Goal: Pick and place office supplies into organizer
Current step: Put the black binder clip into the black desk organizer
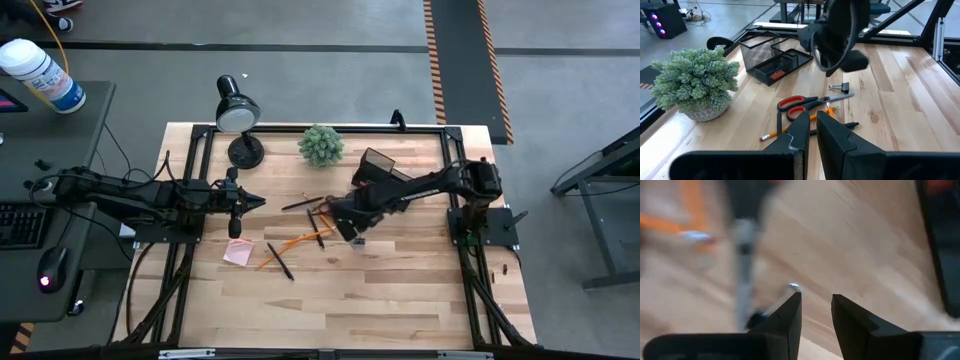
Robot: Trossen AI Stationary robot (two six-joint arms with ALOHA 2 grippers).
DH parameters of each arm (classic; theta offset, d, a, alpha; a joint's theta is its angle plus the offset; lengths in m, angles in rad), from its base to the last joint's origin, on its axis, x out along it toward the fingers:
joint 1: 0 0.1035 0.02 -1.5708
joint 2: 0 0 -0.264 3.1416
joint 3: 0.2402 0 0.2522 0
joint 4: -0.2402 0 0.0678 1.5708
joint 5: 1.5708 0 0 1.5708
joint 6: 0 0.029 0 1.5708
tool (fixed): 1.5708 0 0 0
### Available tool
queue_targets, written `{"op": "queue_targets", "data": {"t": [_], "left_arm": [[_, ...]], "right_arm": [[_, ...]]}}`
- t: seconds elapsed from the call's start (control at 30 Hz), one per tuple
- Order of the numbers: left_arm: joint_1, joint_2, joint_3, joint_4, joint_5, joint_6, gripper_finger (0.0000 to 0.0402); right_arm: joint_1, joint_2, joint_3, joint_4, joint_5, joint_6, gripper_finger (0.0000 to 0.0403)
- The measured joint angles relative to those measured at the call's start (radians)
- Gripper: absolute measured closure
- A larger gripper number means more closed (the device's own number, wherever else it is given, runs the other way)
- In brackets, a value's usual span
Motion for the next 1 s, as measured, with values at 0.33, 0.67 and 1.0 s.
{"op": "queue_targets", "data": {"t": [0.33,0.67,1.0], "left_arm": [[0.000,0.000,0.000,0.000,0.000,0.010,0.0378],[0.000,0.000,0.000,-0.007,-0.002,0.010,0.0378],[0.000,0.000,0.000,-0.010,-0.004,0.010,0.0378]], "right_arm": [[0.010,0.000,-0.112,0.152,-0.059,0.207,0.0305],[0.017,0.000,-0.112,0.220,-0.086,0.247,0.0305],[0.024,0.000,-0.112,0.223,-0.084,0.247,0.0305]]}}
